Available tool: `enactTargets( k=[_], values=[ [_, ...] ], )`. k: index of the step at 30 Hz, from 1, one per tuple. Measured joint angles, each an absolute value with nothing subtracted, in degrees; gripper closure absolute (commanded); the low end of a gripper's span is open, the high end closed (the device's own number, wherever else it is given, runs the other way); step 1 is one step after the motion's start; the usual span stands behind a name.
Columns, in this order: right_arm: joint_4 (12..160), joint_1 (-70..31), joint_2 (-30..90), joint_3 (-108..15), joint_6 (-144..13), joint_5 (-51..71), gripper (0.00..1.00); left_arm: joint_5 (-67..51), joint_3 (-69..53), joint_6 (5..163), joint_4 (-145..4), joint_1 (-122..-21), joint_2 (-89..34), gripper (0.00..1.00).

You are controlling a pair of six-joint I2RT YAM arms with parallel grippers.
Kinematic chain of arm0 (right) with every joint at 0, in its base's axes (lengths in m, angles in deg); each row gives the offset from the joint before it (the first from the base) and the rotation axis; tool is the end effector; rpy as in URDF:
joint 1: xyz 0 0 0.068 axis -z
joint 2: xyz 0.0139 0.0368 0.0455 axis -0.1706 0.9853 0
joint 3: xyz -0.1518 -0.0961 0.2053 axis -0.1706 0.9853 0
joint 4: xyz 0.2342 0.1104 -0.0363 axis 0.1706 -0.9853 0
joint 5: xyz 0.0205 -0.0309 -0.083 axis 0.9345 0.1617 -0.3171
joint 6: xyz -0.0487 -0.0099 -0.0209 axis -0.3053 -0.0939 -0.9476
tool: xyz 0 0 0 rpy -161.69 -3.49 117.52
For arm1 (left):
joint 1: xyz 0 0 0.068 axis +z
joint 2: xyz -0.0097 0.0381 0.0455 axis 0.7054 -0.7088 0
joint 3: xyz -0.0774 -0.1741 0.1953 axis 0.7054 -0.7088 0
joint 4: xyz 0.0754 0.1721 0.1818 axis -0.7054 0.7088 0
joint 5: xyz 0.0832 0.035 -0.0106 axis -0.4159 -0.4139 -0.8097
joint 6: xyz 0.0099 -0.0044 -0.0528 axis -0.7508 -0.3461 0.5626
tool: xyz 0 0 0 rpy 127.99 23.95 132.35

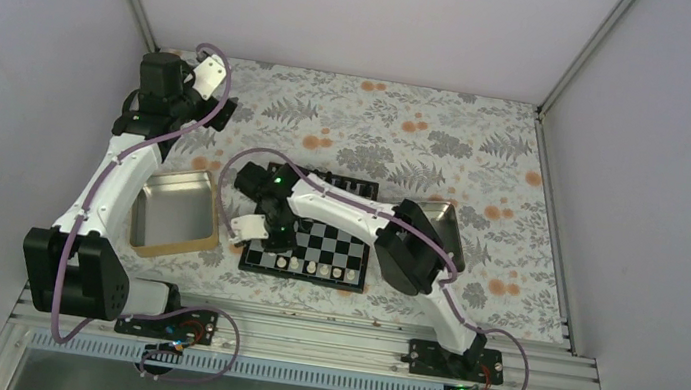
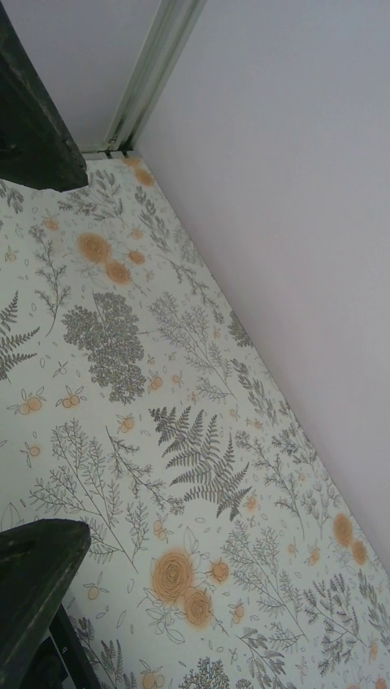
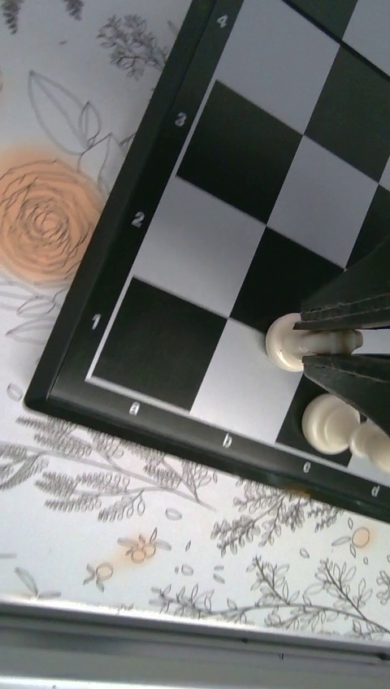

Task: Set up the chess pieces on the board
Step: Move the chess piece to the chessboard.

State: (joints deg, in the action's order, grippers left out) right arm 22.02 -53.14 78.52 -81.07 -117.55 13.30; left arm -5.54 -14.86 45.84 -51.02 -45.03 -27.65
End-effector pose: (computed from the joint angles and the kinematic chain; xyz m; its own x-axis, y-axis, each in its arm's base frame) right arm 0.1988 0.4045 0.1835 0.3123 -0.9266 -0.2093 -0.9421 -0.3305 0.0574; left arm 0.3017 -0.0077 0.3347 -0.3362 0.4374 -0.8341 0.3585 0.8784 0.3161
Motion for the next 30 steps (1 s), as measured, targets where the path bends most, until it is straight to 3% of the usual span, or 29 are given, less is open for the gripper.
enactTargets(
  k=[30],
  values=[
    [23.9, -56.9, 75.7, -78.3, -116.8, 11.6, 0.88, -5.6, -14.9, 45.8, -51.0, -45.0, -27.0, 0.00]
  ],
)
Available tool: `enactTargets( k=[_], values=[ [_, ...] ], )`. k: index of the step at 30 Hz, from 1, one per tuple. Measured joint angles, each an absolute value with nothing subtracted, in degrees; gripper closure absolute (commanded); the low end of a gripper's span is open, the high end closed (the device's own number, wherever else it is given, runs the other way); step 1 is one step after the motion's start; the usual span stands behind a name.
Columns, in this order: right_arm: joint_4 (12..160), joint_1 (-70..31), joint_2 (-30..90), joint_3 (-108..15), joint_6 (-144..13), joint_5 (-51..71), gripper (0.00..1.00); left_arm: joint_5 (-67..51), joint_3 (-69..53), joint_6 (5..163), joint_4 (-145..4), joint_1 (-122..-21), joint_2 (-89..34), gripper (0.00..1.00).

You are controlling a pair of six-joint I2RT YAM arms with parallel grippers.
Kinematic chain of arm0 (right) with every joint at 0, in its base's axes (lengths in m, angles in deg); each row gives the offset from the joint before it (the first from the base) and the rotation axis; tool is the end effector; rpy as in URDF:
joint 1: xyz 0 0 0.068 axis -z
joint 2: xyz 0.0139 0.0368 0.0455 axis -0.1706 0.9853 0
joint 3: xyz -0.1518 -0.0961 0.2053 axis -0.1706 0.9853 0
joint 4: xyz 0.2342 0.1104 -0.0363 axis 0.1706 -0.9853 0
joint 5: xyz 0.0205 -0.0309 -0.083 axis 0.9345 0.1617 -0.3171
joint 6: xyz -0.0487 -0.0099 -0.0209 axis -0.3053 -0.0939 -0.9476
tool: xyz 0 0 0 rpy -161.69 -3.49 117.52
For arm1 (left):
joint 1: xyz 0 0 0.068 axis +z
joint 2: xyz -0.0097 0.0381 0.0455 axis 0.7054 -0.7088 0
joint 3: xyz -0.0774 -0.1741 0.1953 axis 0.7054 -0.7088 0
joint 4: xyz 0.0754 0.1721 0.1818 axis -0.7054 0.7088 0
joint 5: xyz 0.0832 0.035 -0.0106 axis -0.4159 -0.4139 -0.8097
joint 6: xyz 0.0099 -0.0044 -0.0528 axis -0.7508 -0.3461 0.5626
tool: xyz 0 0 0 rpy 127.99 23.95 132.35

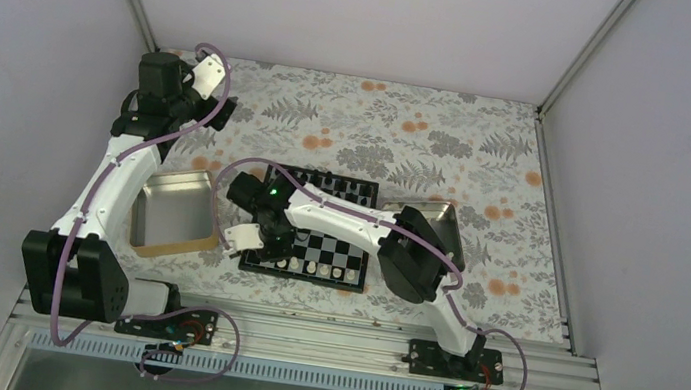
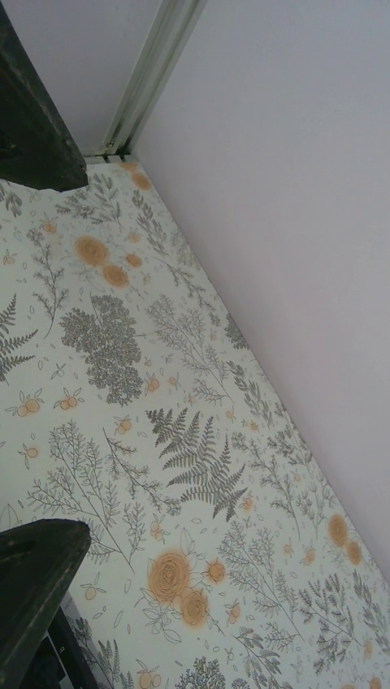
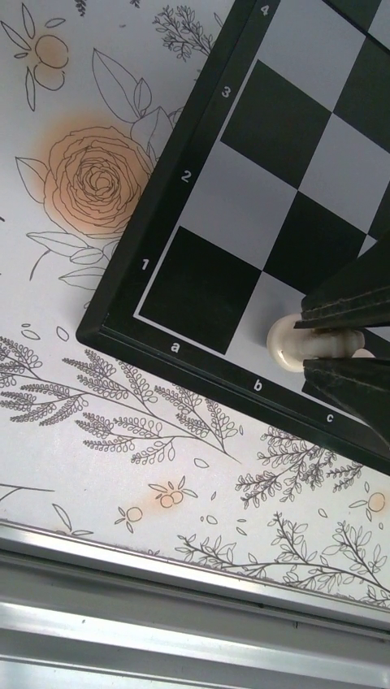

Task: Set up the chess pieces on the board
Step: Move the chess piece to the chessboard, then pick up the chess piece from the storage box.

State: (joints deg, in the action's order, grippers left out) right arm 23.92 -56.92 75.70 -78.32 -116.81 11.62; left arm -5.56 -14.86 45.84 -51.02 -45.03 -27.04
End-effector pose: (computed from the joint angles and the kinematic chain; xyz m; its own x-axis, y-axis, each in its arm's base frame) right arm 0.1701 0.4104 0.1921 0.3660 -0.9061 -0.2122 -0.9259 -0.3776 0.0152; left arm 0.2993 -0.0077 0.3377 -0.3274 0.4374 -0.8376 0.3549 0.8785 0.3200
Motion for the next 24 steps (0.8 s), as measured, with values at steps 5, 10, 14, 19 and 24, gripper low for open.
enactTargets(
  k=[5, 10, 14, 19, 24],
  values=[
    [24.0, -56.9, 75.7, -78.3, -116.8, 11.6, 0.85, -5.6, -14.9, 45.8, -51.0, -45.0, -27.0, 0.00],
    [24.0, -56.9, 75.7, -78.3, -116.6, 11.6, 0.80, -5.6, -14.9, 45.8, -51.0, -45.0, -27.0, 0.00],
    [24.1, -56.9, 75.7, -78.3, -116.5, 11.5, 0.77, -5.8, -14.9, 45.8, -51.0, -45.0, -27.0, 0.00],
    [23.9, -56.4, 74.9, -78.4, -115.6, 11.4, 0.75, -6.0, -14.9, 45.8, -51.0, -45.0, -27.0, 0.00],
    [22.4, -53.4, 68.5, -78.7, -114.5, 11.2, 0.73, -6.0, -14.9, 45.8, -51.0, -45.0, -27.0, 0.00]
  ],
)
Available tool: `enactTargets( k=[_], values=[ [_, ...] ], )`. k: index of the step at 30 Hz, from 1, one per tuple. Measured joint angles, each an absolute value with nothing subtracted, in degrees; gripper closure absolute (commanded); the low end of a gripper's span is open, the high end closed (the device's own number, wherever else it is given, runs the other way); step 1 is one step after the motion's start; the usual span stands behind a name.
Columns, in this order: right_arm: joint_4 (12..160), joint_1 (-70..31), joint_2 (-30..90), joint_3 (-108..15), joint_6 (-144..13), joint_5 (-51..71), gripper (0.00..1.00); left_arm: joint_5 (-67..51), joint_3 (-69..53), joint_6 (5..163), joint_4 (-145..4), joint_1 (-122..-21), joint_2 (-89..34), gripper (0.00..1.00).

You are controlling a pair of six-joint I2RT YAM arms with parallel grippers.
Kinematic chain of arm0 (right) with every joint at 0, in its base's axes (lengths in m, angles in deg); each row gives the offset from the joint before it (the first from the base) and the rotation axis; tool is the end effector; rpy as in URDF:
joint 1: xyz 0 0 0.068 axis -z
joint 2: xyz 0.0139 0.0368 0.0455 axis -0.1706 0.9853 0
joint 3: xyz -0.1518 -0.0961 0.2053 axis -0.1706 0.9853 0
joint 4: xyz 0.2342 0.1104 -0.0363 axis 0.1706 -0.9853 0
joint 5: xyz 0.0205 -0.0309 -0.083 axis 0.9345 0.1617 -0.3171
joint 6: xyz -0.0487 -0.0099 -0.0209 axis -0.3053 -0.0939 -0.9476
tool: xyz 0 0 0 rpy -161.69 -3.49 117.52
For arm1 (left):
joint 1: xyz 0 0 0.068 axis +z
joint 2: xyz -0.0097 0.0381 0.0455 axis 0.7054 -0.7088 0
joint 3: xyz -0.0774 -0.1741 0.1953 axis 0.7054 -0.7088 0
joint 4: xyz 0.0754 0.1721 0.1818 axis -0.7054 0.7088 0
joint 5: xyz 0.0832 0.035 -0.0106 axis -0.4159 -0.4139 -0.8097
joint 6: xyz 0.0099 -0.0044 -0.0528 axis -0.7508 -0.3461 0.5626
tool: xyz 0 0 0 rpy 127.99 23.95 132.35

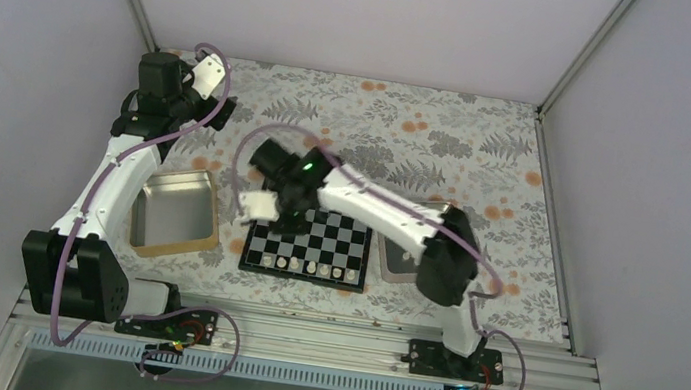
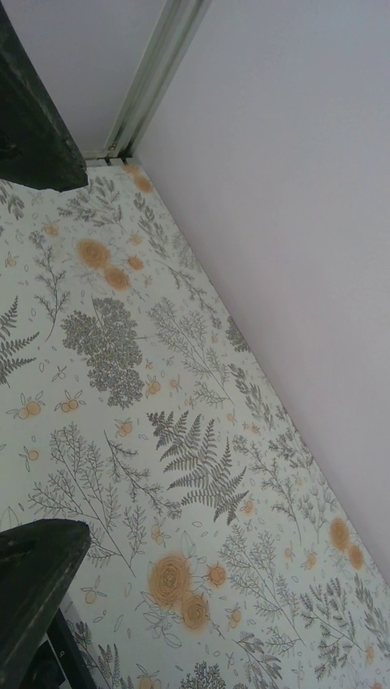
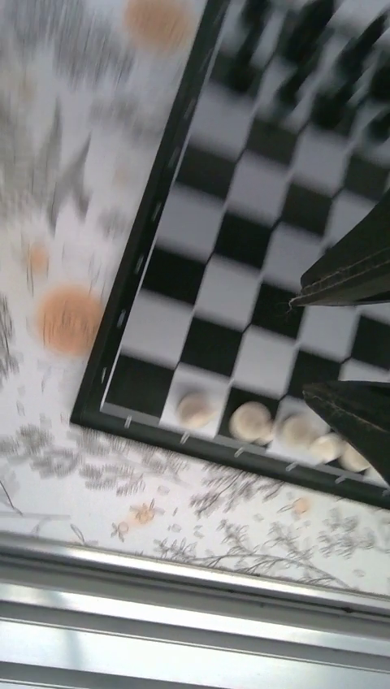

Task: Set up the chess pieces on the board
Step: Pick up the chess piece from the storage box.

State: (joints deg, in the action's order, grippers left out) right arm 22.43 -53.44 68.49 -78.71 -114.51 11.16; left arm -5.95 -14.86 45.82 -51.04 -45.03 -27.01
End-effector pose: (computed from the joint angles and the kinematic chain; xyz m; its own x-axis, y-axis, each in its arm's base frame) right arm 0.1881 0.3855 0.2459 0.2842 -0.9166 -0.2812 -0.9583 -0.2803 -0.0549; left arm 0.2993 -0.0074 0.3378 -0.3292 0.4382 -0.8364 0.3494 0.8795 0.3233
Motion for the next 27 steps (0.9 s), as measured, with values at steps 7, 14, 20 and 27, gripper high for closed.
enactTargets(
  k=[7, 14, 20, 27],
  values=[
    [24.8, -35.3, 49.0, -71.1, -112.8, 7.7, 0.72, -6.3, -14.9, 45.8, -51.0, -45.0, -27.0, 0.00],
    [27.4, -14.0, 38.3, -53.1, -114.9, 4.6, 0.65, -7.9, -14.9, 45.7, -51.3, -45.0, -27.0, 0.00],
    [29.9, -7.6, 33.5, -38.8, -118.8, 4.5, 0.64, -9.4, -14.9, 45.7, -52.3, -45.0, -27.3, 0.00],
    [30.6, -7.3, 34.4, -35.3, -120.5, 6.3, 0.61, -10.5, -14.9, 45.7, -52.4, -45.0, -28.9, 0.00]
  ],
)
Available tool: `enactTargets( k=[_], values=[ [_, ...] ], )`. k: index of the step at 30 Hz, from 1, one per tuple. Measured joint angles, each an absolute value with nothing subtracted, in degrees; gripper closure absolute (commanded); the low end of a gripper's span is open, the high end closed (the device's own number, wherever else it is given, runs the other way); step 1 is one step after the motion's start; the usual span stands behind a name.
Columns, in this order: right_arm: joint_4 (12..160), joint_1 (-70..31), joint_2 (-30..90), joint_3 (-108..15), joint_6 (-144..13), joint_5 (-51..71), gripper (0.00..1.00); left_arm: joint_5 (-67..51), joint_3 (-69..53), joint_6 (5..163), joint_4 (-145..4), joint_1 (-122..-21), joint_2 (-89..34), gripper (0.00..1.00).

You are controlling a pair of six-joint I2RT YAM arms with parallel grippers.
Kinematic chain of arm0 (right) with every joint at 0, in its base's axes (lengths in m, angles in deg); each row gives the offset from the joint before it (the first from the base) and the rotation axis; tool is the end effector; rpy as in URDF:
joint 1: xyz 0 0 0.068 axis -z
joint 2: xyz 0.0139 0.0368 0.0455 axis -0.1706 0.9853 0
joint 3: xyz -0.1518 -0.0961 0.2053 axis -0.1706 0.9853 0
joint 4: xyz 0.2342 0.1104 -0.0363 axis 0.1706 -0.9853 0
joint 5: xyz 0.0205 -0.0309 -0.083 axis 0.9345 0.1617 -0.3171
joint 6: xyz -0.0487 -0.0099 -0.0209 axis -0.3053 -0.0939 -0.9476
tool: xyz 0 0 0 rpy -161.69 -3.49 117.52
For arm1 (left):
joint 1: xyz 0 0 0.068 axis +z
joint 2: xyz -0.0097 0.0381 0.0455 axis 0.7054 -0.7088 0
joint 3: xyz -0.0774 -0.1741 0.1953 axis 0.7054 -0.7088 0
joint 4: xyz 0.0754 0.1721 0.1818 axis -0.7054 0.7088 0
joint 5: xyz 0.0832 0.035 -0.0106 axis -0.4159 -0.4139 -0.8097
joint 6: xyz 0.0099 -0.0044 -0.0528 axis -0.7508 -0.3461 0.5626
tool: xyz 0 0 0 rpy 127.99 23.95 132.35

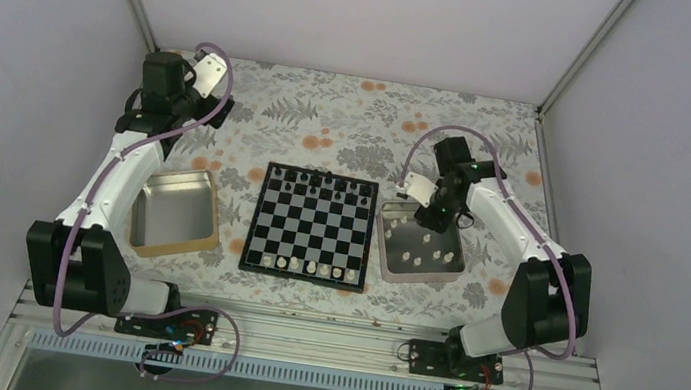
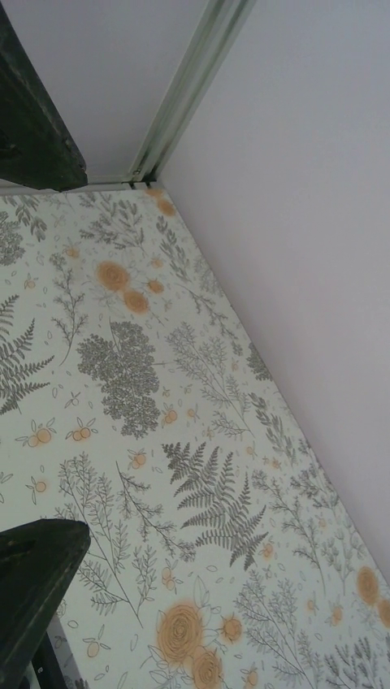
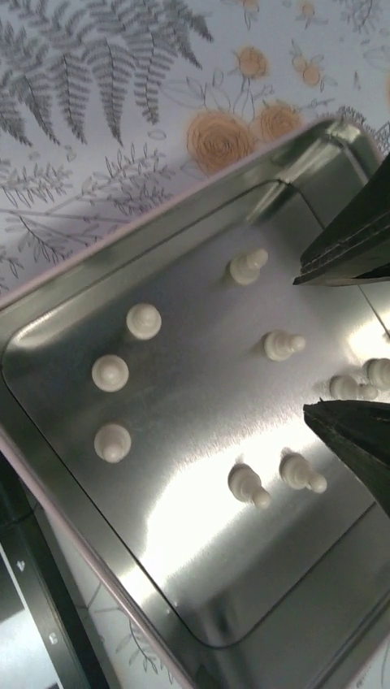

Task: Set up the chess pieces on the board
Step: Pick up the chess piece from the storage box.

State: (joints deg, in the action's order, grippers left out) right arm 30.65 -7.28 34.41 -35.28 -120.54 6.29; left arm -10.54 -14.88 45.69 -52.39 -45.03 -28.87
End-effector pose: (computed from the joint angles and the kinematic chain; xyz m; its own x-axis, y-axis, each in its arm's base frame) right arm 0.2610 0.0829 0.2375 -0.3873 -0.9000 -0.2001 -0.9012 0.4154 -0.1239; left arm 0.3079 -0.0046 0.3306 -0.3676 0.4455 -0.8163 0.2901 0.8889 0.3544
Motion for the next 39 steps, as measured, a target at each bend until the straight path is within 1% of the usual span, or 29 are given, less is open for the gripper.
enactTargets(
  k=[6, 10, 13, 18, 23, 27, 30, 32, 39],
  values=[
    [29.1, -8.6, 34.6, -33.1, -120.1, 6.9, 0.59, -11.8, -14.9, 45.7, -52.4, -45.0, -30.7, 0.00],
    [28.4, -10.8, 34.6, -29.7, -118.5, 5.4, 0.57, -12.2, -14.9, 45.7, -52.3, -45.0, -31.5, 0.00],
    [28.9, -11.0, 33.7, -29.3, -117.4, 4.1, 0.57, -12.7, -14.9, 45.7, -52.4, -45.0, -31.7, 0.00],
    [30.6, -9.3, 31.2, -29.3, -116.6, 2.3, 0.55, -13.1, -14.9, 45.7, -52.4, -45.0, -31.7, 0.00],
    [31.0, -6.1, 30.9, -28.7, -117.4, 0.1, 0.51, -13.1, -14.9, 45.7, -52.4, -45.0, -31.7, 0.00],
    [31.6, -1.7, 26.7, -26.0, -124.3, 0.6, 0.44, -13.1, -14.9, 45.7, -52.4, -45.0, -31.7, 0.00],
    [30.8, 1.4, 20.5, -23.8, -134.4, 3.7, 0.43, -13.0, -14.9, 45.7, -52.4, -45.0, -31.7, 0.00],
    [29.4, 2.2, 18.4, -24.1, -139.9, 5.4, 0.43, -13.0, -14.9, 45.7, -52.4, -45.0, -31.7, 0.00],
    [25.7, 2.4, 20.4, -25.6, -155.8, 9.7, 0.43, -13.2, -14.9, 45.7, -52.4, -45.0, -31.7, 0.00]
  ],
)
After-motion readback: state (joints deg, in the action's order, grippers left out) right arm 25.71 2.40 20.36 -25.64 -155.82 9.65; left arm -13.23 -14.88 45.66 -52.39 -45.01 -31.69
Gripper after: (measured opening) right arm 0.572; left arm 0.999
